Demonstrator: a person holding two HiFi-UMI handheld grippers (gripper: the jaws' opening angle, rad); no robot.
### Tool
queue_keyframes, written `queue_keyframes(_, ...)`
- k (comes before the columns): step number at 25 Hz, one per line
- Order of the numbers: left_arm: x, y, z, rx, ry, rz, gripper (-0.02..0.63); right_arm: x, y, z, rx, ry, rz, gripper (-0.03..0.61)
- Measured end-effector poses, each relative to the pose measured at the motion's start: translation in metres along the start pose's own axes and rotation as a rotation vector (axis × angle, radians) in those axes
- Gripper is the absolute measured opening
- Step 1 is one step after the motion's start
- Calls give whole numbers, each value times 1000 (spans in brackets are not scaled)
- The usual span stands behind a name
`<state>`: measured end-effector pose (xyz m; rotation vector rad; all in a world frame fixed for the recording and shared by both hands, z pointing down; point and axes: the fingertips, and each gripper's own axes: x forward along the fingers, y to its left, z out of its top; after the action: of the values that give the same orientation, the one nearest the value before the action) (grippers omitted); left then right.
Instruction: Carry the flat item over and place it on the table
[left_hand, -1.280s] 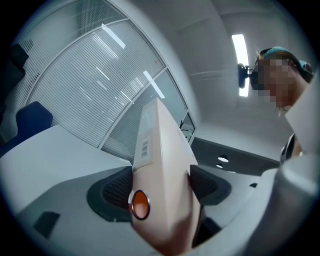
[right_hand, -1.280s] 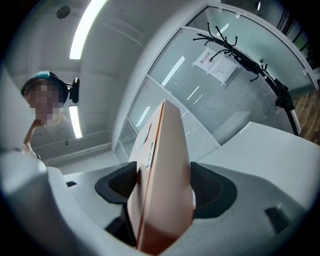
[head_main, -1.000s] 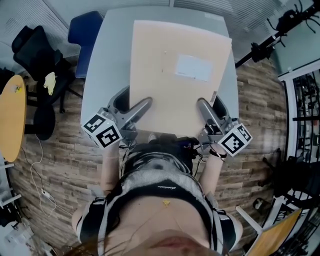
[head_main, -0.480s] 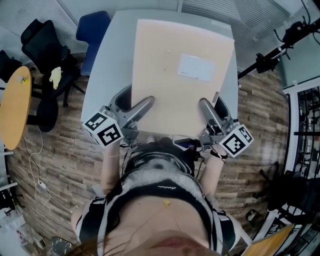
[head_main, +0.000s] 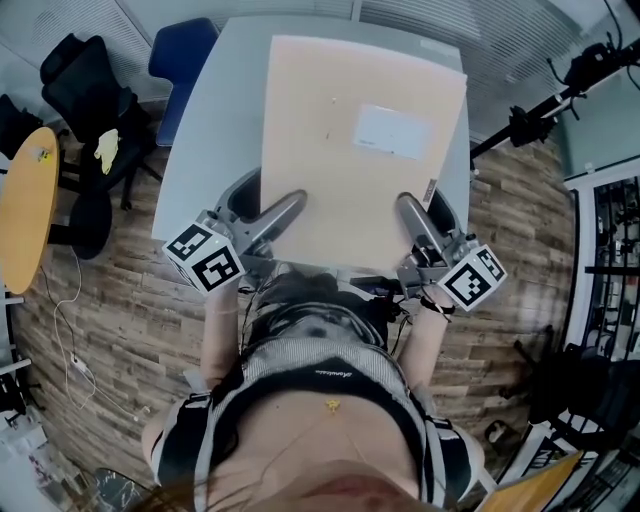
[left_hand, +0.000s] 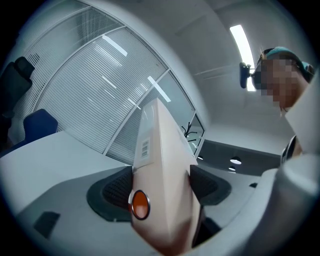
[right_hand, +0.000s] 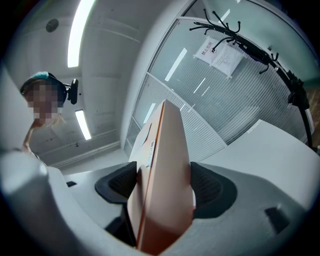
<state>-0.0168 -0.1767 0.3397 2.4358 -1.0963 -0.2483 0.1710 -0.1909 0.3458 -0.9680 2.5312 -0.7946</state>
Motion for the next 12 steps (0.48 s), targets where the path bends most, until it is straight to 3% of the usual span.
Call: queue_keyframes(12,14,-3,-1,13,36,-24,356,-8,-11,3,23,-31,-22,316)
